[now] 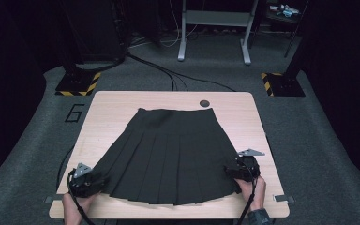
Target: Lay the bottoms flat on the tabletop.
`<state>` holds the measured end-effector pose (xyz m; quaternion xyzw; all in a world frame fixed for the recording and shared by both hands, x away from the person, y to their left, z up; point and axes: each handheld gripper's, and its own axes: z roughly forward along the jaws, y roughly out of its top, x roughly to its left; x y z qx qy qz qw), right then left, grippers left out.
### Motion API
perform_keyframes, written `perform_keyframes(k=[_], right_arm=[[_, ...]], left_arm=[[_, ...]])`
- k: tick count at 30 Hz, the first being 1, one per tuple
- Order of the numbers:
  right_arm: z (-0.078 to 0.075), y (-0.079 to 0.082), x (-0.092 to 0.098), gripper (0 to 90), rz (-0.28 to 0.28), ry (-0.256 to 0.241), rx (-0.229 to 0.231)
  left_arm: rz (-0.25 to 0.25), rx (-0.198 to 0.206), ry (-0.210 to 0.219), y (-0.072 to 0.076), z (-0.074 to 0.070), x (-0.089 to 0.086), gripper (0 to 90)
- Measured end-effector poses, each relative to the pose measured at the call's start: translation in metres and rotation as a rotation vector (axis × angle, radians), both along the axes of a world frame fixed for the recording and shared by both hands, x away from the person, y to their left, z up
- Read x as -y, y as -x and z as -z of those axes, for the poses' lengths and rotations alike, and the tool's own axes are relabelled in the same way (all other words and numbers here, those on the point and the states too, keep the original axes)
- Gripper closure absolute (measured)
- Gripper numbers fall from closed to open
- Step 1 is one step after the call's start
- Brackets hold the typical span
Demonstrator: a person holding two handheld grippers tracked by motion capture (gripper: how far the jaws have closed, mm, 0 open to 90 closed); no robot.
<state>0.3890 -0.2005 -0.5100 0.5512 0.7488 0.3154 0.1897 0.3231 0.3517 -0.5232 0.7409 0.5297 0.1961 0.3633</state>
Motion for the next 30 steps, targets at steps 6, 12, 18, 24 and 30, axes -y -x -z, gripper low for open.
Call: perform_keyframes(k=[6,12,18,24,30], right_arm=[[0.004,0.012,0.002,19.4,0.012,0.038,-0.009],[-0.02,0.005,0.002,11.6,0.006,0.039,0.02],[-0.031,-0.024,-0.016,0.0,-0.047,0.034,0.004],[-0.021,-0.046,-0.038,0.0,-0.09,0.068,-0.023],[-0.004,-0.055,-0.036,0.0,-0.092,0.089,-0.071]], left_arm=[[0.008,-0.003,-0.01,0.005,-0.007,0.0,39.8],[0.038,0.065,-0.034,-0.016,-0.044,0.009,18.9],[0.104,0.02,-0.074,-0.068,-0.05,0.032,5.3],[0.137,-0.043,-0.103,-0.096,-0.035,0.043,0.0],[0.133,-0.099,-0.147,-0.107,-0.018,0.044,0.2]])
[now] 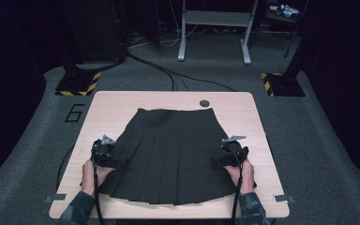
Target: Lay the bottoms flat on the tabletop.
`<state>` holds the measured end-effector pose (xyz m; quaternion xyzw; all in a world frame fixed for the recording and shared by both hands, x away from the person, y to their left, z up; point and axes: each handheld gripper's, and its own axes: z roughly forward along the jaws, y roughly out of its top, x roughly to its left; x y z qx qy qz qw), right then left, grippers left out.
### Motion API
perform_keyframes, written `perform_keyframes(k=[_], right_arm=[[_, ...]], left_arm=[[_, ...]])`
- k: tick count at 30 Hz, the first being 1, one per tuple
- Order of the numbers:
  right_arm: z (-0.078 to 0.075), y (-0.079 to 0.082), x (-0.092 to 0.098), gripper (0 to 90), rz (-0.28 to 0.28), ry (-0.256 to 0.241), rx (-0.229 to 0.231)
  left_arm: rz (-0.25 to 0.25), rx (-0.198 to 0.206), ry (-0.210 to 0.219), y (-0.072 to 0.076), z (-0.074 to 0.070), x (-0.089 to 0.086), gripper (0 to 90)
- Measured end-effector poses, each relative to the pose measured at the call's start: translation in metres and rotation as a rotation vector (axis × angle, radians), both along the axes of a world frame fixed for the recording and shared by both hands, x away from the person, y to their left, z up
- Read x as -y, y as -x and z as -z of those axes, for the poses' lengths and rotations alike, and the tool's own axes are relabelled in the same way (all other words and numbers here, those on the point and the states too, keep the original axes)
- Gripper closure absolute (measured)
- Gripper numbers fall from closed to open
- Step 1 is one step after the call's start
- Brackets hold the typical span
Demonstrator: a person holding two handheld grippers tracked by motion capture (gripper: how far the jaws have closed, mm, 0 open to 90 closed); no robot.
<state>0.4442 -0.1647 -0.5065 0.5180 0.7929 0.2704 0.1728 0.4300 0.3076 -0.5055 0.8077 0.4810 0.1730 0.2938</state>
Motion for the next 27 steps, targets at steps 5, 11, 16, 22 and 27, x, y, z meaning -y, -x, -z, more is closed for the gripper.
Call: perform_keyframes(k=[5,11,16,22,27], right_arm=[[0.009,0.005,0.007,0.0,0.016,0.003,-0.016],[0.011,0.017,0.013,0.0,0.036,-0.006,0.011],[0.012,0.021,0.013,0.0,0.063,-0.008,0.007],[0.011,0.019,0.012,0.0,0.065,0.001,0.003],[0.011,0.016,0.012,0.0,0.07,-0.002,0.001]], left_arm=[[-0.021,-0.029,0.005,0.003,0.013,-0.005,0.3],[-0.074,0.024,0.012,0.021,0.018,-0.005,0.0],[-0.085,0.027,0.015,0.023,0.019,-0.003,0.0],[-0.096,0.037,0.013,0.023,0.019,-0.003,0.0],[-0.106,0.045,0.019,0.016,0.02,-0.001,0.0]])
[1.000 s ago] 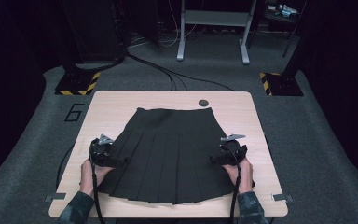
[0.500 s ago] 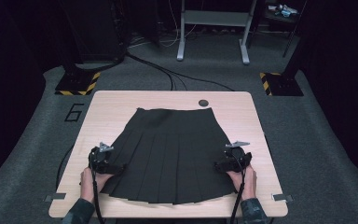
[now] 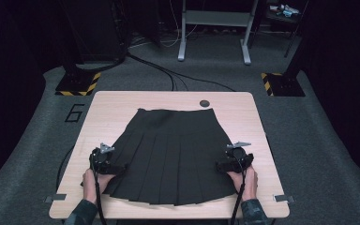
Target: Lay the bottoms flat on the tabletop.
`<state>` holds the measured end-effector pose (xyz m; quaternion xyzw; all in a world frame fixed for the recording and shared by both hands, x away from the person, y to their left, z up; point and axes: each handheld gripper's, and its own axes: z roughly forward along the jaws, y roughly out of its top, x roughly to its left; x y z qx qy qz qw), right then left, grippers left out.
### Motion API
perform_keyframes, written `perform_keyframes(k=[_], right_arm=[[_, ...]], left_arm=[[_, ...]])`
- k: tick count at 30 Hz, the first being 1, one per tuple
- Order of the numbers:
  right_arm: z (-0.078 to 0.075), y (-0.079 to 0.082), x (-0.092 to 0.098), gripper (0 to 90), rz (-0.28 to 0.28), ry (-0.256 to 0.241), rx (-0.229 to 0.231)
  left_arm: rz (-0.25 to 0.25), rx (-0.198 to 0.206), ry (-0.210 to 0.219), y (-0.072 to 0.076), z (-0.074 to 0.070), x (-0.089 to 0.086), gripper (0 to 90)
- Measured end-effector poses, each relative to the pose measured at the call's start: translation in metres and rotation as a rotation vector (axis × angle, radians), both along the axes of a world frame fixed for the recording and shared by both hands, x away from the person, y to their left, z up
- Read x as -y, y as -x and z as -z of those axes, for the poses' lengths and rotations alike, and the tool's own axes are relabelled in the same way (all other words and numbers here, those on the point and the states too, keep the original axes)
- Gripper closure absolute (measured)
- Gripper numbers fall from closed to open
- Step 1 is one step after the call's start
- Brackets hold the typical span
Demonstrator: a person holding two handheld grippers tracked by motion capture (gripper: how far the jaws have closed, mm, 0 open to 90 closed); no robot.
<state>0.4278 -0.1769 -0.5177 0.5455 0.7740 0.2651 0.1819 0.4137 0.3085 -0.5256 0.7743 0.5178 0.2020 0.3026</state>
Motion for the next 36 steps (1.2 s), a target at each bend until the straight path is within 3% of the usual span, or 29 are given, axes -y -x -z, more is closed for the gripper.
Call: perform_keyframes(k=[6,8,24,28,33,36], right_arm=[[-0.001,-0.012,0.001,0.0,0.014,0.004,-0.012],[-0.001,-0.016,0.002,0.0,0.02,0.002,-0.014],[-0.004,-0.069,0.009,0.0,0.047,0.008,-0.054],[-0.003,-0.075,0.011,0.0,0.049,0.003,-0.044],[-0.004,-0.083,0.01,0.0,0.054,0.004,-0.063],[-0.004,-0.085,0.011,0.0,0.045,0.007,-0.046]], left_arm=[[0.0,-0.01,-0.007,-0.014,-0.001,0.002,0.0],[-0.005,0.004,0.001,-0.02,0.0,0.003,0.0],[-0.016,-0.011,0.0,-0.071,-0.002,0.009,0.0],[-0.019,-0.007,-0.002,-0.078,-0.002,0.01,0.0],[-0.012,-0.012,-0.008,-0.085,-0.002,0.01,0.0],[-0.009,-0.011,-0.004,-0.085,-0.002,0.01,0.0]])
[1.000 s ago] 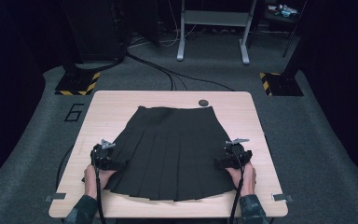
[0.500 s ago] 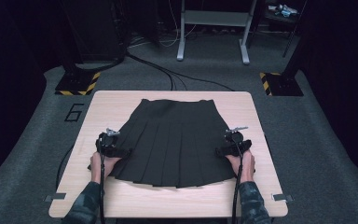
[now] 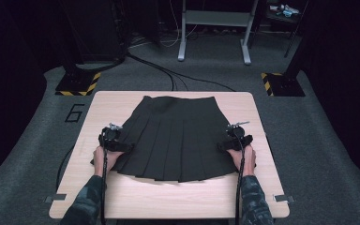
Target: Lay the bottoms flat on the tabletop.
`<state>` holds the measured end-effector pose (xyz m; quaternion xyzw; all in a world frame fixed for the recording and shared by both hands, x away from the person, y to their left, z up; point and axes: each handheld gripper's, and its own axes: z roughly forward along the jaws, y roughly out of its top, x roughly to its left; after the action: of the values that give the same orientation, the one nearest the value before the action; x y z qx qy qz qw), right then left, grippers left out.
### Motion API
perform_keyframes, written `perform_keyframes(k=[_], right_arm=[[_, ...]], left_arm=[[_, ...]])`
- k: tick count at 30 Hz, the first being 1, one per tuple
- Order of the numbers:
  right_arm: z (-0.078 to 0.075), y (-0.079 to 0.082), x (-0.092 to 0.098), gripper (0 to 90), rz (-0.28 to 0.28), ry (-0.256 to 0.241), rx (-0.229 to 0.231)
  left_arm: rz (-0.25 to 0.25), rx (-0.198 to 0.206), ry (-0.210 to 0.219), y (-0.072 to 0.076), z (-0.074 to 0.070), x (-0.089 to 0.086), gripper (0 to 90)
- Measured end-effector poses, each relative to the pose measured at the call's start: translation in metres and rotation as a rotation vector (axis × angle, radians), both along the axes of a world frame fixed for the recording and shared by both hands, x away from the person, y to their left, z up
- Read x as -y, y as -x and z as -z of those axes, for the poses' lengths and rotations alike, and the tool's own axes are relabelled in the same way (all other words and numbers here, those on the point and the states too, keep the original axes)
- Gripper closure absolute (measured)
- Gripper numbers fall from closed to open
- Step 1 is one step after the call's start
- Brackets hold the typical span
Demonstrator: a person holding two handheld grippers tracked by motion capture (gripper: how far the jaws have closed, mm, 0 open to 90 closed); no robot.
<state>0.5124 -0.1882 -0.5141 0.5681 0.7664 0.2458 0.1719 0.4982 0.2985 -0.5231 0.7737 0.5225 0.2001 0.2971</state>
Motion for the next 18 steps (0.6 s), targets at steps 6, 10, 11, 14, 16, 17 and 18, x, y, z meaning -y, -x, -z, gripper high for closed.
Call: perform_keyframes(k=[6,10,11,14,16,17,18], right_arm=[[-0.003,0.002,-0.002,0.0,-0.004,-0.01,0.004],[-0.014,0.009,-0.005,0.0,-0.017,-0.032,0.032],[-0.018,0.011,-0.005,0.0,-0.022,-0.039,0.042],[-0.027,0.018,-0.004,0.0,-0.049,-0.042,0.078],[-0.035,0.025,-0.004,0.0,-0.055,-0.047,0.092],[-0.04,0.029,-0.003,0.0,-0.055,-0.051,0.095],[-0.043,0.033,-0.002,0.0,-0.065,-0.055,0.115]], left_arm=[[0.013,-0.006,0.012,0.001,-0.004,-0.002,0.3],[0.01,0.018,0.037,0.007,-0.018,-0.005,0.3],[0.011,0.025,0.046,0.008,-0.02,-0.005,0.3],[0.021,0.05,0.056,0.017,-0.034,-0.007,0.6],[0.031,0.072,0.052,0.023,-0.042,-0.009,0.8],[0.034,0.078,0.062,0.027,-0.046,-0.01,0.8],[0.037,0.082,0.06,0.03,-0.049,-0.01,0.8]])
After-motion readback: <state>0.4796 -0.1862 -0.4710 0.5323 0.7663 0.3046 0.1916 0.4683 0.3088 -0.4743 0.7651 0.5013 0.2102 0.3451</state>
